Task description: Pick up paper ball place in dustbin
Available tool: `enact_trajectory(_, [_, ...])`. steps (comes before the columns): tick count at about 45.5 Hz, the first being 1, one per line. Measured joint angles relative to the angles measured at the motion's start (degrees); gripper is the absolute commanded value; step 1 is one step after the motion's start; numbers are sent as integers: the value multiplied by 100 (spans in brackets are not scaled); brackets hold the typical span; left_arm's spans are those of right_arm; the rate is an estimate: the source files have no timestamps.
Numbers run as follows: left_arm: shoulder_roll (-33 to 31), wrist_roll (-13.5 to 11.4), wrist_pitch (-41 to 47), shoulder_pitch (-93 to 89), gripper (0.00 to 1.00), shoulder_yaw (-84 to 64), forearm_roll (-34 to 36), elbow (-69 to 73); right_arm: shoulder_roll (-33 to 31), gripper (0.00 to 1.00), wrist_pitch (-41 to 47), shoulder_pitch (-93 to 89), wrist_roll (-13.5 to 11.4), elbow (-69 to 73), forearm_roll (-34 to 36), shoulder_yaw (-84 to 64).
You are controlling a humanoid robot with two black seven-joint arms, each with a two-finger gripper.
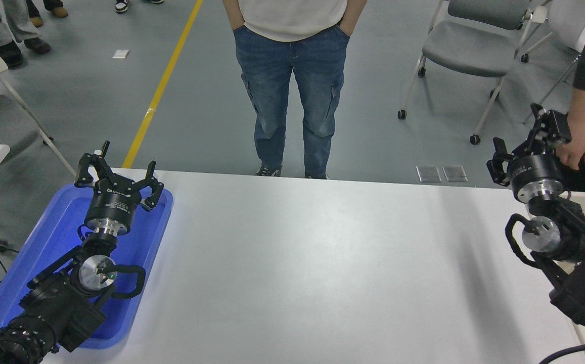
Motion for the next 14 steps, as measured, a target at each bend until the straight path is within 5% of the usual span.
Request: enact_trajectory(14, [0, 0, 0, 0, 100, 0, -1, 0, 200, 100, 145, -253, 48, 33, -8, 234])
